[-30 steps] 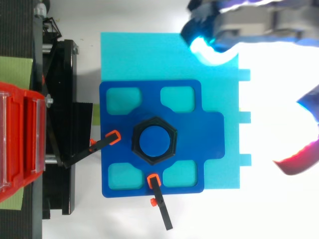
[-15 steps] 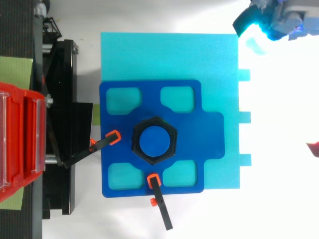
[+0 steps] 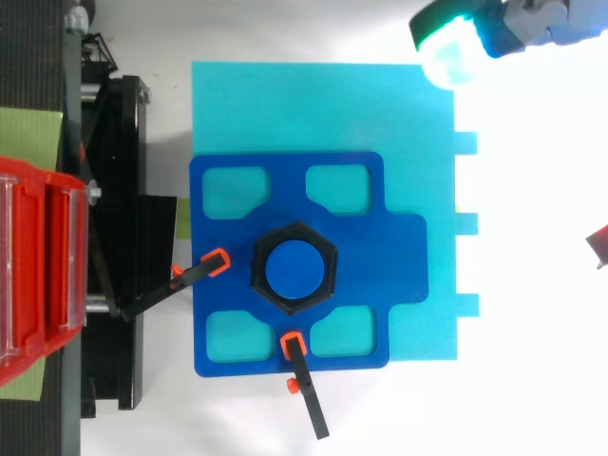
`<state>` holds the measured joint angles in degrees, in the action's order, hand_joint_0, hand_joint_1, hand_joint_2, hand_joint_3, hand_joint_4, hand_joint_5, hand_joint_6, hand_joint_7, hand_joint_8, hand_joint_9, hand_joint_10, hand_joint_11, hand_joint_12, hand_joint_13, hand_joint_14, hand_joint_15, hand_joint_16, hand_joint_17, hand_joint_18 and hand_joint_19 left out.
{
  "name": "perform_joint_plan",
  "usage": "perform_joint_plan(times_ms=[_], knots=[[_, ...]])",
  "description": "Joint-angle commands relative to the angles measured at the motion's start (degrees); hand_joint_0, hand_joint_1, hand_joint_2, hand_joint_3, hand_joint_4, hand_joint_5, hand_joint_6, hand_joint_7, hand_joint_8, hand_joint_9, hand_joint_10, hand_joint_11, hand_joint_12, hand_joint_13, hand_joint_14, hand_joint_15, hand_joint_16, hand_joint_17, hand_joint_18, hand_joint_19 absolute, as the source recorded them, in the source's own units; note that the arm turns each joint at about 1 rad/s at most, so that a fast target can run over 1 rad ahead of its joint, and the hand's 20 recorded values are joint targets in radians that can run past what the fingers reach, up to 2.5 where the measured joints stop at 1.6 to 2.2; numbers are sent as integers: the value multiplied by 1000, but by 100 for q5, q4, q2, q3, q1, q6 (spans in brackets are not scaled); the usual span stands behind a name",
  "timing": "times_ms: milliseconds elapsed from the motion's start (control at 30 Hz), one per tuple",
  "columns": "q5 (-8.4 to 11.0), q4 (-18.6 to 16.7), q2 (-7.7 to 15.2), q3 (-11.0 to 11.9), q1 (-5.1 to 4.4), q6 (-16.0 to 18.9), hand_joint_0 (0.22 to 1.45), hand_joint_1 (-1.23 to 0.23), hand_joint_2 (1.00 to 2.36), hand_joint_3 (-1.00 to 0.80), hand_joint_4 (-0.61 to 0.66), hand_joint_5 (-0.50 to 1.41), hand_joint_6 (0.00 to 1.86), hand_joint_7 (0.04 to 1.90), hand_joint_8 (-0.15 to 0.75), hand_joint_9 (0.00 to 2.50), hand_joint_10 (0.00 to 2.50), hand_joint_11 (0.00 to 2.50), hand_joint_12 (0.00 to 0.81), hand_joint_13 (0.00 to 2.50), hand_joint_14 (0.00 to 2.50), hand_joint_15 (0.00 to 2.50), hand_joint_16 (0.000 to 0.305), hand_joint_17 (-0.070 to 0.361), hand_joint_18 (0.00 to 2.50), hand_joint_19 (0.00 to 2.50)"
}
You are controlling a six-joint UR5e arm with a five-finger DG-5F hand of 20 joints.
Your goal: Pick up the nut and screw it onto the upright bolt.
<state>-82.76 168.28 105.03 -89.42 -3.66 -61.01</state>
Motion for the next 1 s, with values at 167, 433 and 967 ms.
perform_joint_plan(times_ms=[167,433,967], knots=[[-12,504,0,4,-3,634,505,-324,1000,-500,166,-230,500,547,227,414,0,0,361,159,0,0,45,101,0,0],[-21,496,0,4,-3,634,506,-324,1000,-500,213,-239,500,535,248,363,0,0,376,133,0,0,48,108,0,0],[-21,496,0,4,-3,634,490,-288,1000,-500,164,-255,500,545,238,127,0,0,397,0,0,0,52,118,0,0]])
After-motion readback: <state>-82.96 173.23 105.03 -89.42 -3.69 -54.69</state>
